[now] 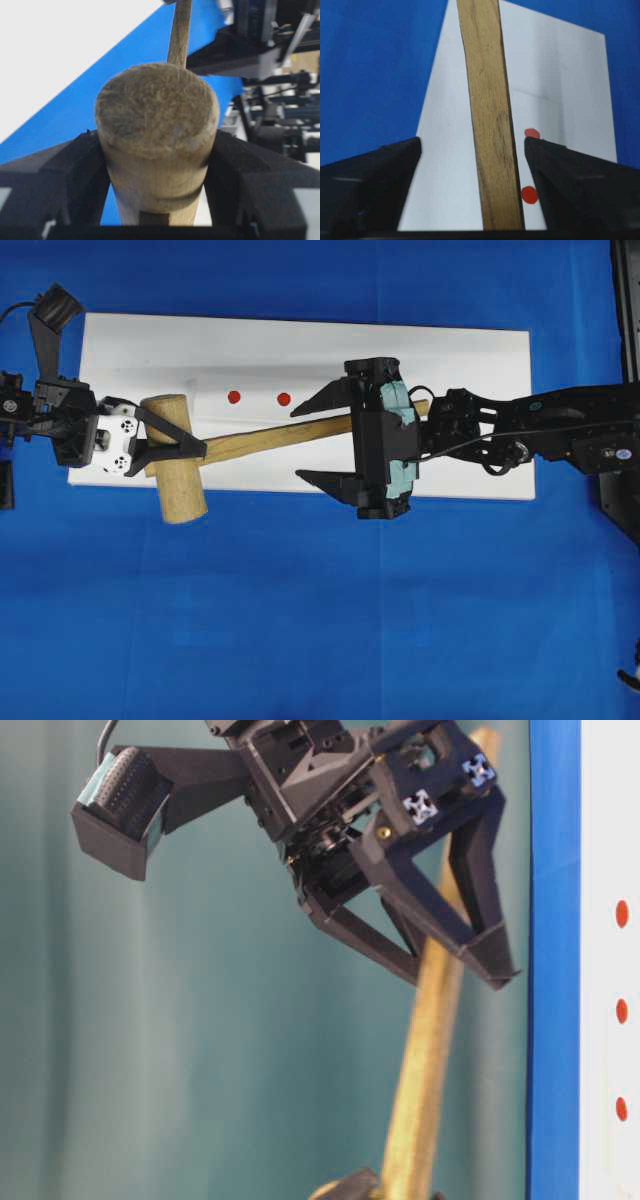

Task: Hit the mark with a hammer.
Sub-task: 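Release the mallet head with the left gripper and withdraw the left arm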

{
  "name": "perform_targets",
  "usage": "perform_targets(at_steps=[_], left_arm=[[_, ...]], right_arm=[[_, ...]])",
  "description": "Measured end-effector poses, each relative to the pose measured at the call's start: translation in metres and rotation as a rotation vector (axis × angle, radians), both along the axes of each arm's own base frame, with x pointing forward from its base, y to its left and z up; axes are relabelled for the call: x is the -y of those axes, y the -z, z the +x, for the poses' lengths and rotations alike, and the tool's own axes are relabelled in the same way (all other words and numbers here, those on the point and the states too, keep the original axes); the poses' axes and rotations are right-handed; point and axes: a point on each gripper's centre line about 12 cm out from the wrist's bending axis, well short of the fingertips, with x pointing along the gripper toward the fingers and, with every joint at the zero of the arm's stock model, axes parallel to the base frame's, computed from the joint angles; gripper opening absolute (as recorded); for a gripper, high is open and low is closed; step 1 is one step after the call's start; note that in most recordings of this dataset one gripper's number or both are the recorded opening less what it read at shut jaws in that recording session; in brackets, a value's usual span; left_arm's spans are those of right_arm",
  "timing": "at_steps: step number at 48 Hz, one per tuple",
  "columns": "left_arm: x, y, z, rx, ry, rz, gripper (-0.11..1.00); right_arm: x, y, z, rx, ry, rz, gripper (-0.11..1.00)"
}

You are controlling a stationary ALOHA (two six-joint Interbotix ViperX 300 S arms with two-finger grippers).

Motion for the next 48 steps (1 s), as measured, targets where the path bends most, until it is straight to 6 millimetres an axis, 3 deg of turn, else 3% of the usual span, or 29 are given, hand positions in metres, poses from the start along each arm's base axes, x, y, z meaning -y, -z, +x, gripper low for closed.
perform_targets(at_steps=[6, 10, 48], left_arm=[[0.002, -0.001, 0.0, 0.006, 0.006, -0.002, 0.46], [0.002, -0.002, 0.001, 0.009, 0.007, -0.002, 0.46], [-0.01, 0.0, -0.001, -0.038, -0.023, 0.027, 0.46]], right_arm=[[0.0, 0.001, 0.0, -0.005, -0.008, -0.006, 0.2], [-0.001, 0.001, -0.001, -0.014, -0.013, -0.007, 0.07], [0.0, 0.002, -0.001, -0.022, -0.018, -0.007, 0.07]])
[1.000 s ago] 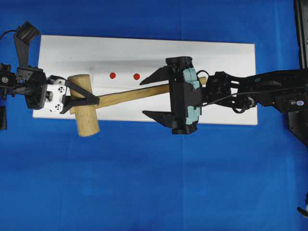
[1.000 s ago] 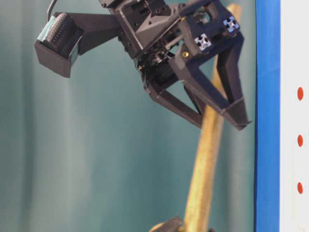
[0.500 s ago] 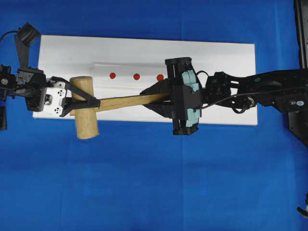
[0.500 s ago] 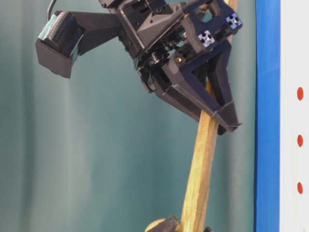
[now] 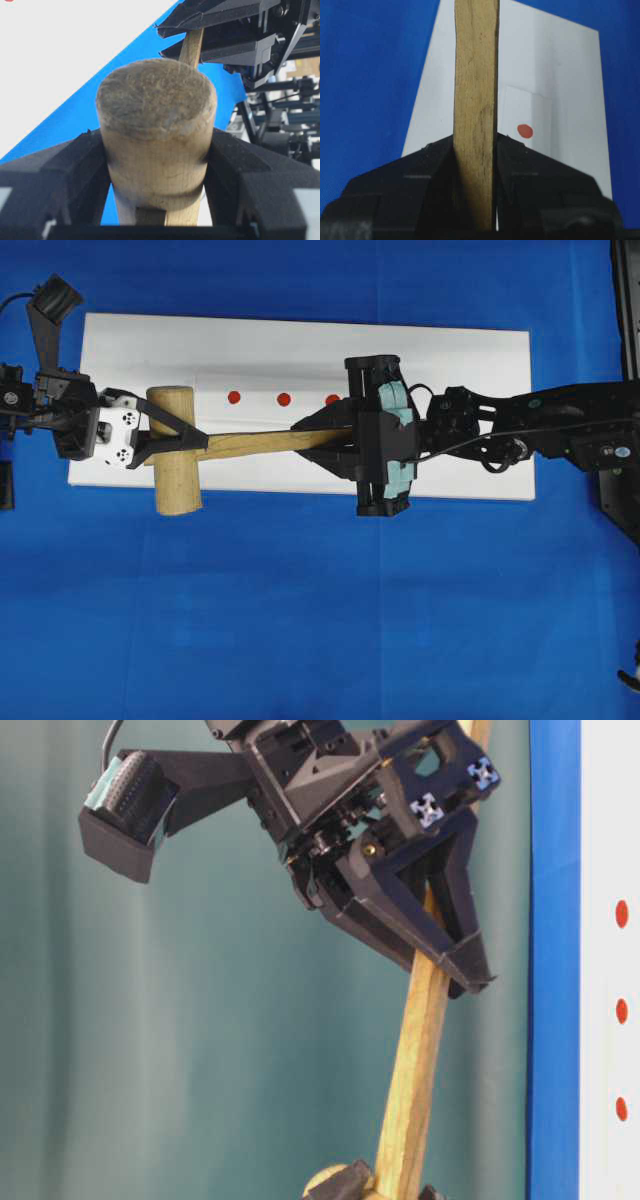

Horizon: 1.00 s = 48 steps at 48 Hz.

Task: Hit the mark with a hammer.
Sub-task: 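Release the mallet head with the left gripper and withdraw the left arm, then carry the mallet with the right gripper to the table in front of the board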

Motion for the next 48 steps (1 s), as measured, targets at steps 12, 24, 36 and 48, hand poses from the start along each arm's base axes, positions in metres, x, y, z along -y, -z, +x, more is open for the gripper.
perform_targets(at_steps=[12, 24, 36, 48], left_arm=[[0.0, -0.001, -0.001, 0.0, 0.006, 0.017, 0.49], [-0.002, -0.002, -0.002, 0.01, 0.011, 0.045, 0.9], [-0.002, -0.004, -0.005, 0.025, 0.013, 0.051, 0.9], [0.002, -0.012, -0.03, 0.073, 0.026, 0.052, 0.9]], right_arm=[[0.0, 0.0, 0.0, -0.003, -0.001, 0.001, 0.07], [-0.002, 0.002, 0.0, -0.012, -0.011, 0.0, 0.07], [-0.002, 0.003, -0.002, -0.014, -0.005, 0.012, 0.07], [-0.004, 0.005, -0.024, -0.025, 0.007, 0.039, 0.07]])
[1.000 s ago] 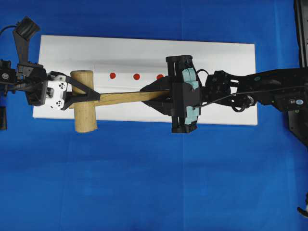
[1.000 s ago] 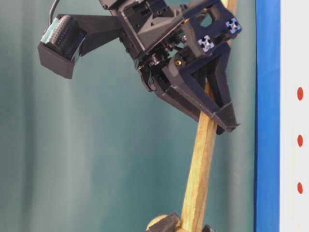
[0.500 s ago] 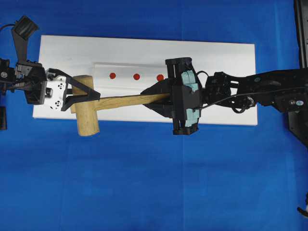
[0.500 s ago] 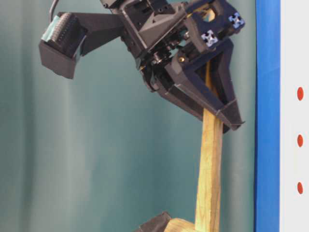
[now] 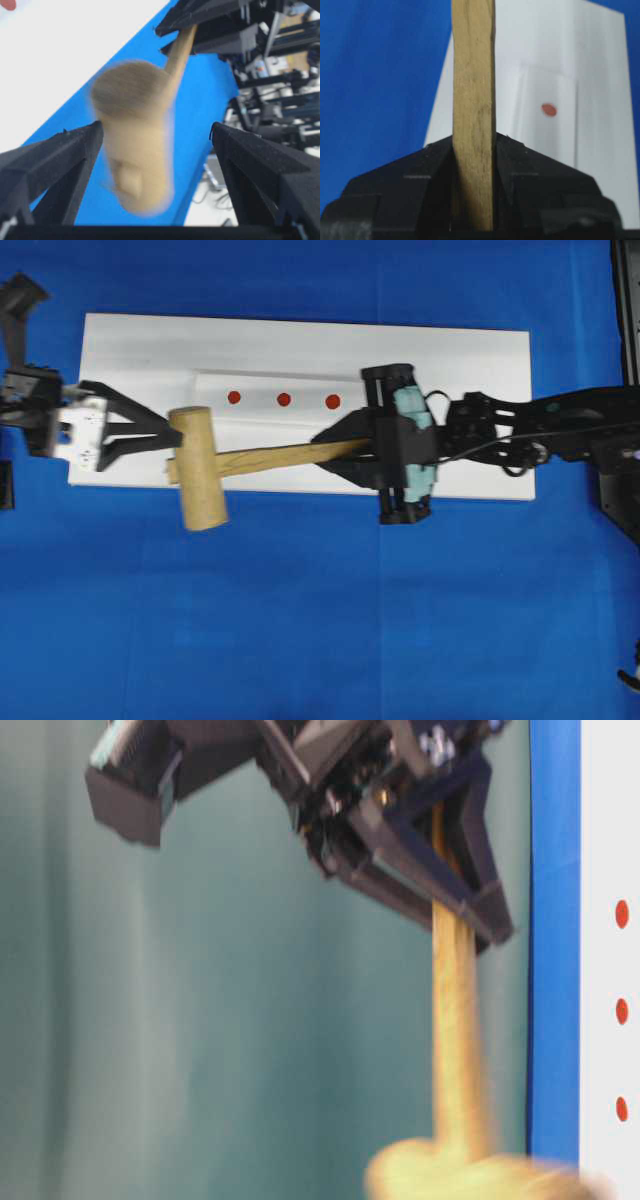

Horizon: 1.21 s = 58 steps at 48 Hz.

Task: Hit the mark with a hammer.
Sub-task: 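Carry the mallet with the right gripper to the table in front of the board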

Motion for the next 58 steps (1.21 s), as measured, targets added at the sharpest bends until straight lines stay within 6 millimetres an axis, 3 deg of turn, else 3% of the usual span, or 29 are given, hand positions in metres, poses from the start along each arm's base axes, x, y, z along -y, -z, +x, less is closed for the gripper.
perform_targets(at_steps=[19, 37, 43, 58], left_arm=[[0.001, -0.005, -0.036, -0.041, 0.005, -0.002, 0.89], [0.001, -0.003, -0.038, -0.052, 0.018, 0.038, 0.89], [-0.004, -0.001, -0.037, -0.063, 0.035, 0.135, 0.88], [-0.013, 0.004, -0.036, -0.089, 0.153, 0.551, 0.81]], right_arm=[[-0.001, -0.005, -0.031, 0.012, 0.019, 0.038, 0.07], [-0.001, -0.006, -0.031, 0.024, 0.05, 0.08, 0.07], [-0.015, -0.005, -0.03, 0.02, 0.055, 0.152, 0.07], [-0.08, 0.011, -0.018, 0.025, 0.065, 0.309, 0.07]])
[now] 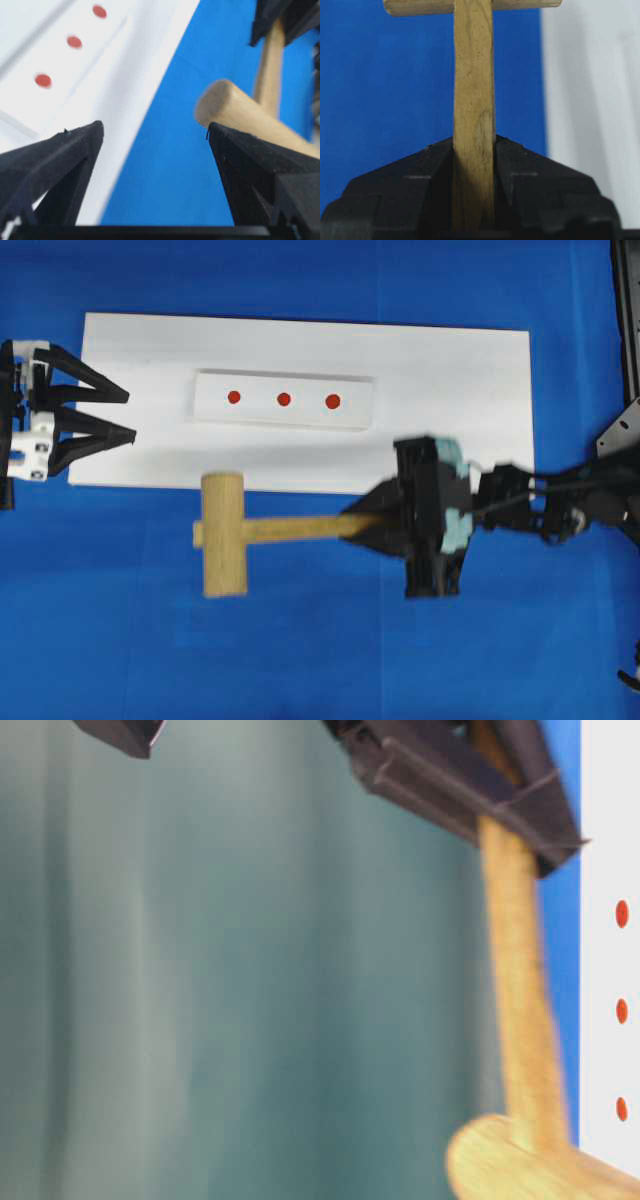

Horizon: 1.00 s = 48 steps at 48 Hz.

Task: Hit the mark with a hammer.
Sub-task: 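Carry the mallet with the right gripper to the table in front of the board, then lower the mallet onto the blue table and open the right gripper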

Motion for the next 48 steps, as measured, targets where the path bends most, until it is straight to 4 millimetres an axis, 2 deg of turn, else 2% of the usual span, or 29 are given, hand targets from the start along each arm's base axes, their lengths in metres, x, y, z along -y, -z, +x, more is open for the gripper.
perform_targets(at_steps=[9, 16, 26, 41, 48], left_arm=[[-0.001, -0.004, -0.001, 0.032, 0.063, 0.169, 0.8], [0.0, -0.008, -0.004, 0.066, 0.077, 0.216, 0.8], [0.0, -0.01, -0.008, 0.084, 0.076, 0.22, 0.8], [0.0, -0.011, -0.011, 0.093, 0.073, 0.221, 0.8], [0.0, -0.011, -0.011, 0.094, 0.074, 0.223, 0.8]], right_arm=[[-0.03, 0.014, 0.01, -0.017, 0.019, 0.041, 0.07], [-0.045, 0.016, 0.014, -0.012, 0.006, 0.044, 0.07], [-0.042, 0.027, 0.019, -0.023, 0.031, 0.023, 0.07], [-0.039, 0.07, 0.023, -0.118, 0.048, -0.024, 0.07], [-0.034, 0.08, 0.027, -0.138, 0.063, -0.035, 0.07]])
